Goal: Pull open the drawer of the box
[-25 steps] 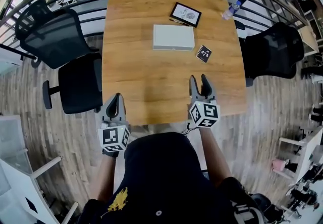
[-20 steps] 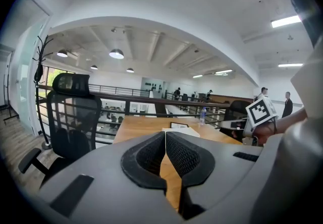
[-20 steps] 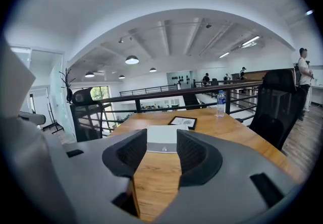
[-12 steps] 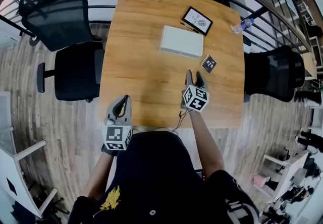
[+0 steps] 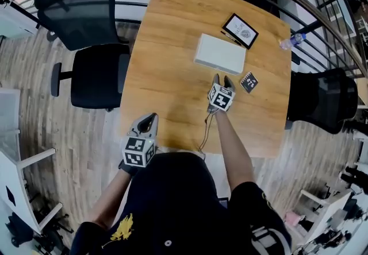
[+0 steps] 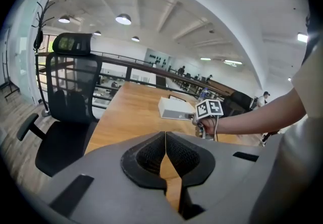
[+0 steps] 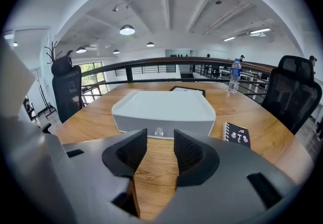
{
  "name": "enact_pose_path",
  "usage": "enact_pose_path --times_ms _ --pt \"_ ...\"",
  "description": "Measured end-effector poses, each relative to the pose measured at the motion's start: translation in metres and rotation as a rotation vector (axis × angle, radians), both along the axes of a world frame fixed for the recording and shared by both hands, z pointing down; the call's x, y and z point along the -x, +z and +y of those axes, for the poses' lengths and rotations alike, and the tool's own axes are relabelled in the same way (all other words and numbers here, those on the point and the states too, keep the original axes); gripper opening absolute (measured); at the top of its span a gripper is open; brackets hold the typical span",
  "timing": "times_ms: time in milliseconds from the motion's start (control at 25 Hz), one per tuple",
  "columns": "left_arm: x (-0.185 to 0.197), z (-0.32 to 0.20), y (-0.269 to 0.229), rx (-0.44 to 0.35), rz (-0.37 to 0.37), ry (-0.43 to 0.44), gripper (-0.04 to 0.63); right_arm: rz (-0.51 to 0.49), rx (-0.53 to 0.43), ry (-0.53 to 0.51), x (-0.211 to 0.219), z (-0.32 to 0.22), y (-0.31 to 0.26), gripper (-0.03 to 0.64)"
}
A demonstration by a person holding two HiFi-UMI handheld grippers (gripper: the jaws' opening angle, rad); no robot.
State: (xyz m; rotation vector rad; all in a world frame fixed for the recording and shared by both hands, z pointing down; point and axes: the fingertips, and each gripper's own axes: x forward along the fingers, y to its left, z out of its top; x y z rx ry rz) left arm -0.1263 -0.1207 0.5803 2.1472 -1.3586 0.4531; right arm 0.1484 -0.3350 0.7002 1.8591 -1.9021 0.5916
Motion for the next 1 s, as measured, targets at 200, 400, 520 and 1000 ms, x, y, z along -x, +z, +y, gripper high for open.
enact_pose_path --times_ms 200,400,520,1000 --pt "-0.001 0.004 -0.004 0.03 -0.039 0.006 0.018 -0.014 0.063 0.003 0.002 -0.021 0.027 0.151" --pt "0.001 0.015 0.002 0.068 -0.043 -0.009 0.018 0.009 0.096 0.005 0.003 -0.032 0.039 0.126" --pt "-0.001 0.017 0.007 0.085 -0.047 -0.004 0.018 0.017 0.105 -0.008 0.004 -0.038 0.049 0.112" --pt "-0.01 0.025 0.011 0.106 -0.046 0.002 0.018 0.043 0.092 -0.021 0.011 -0.046 0.049 0.076"
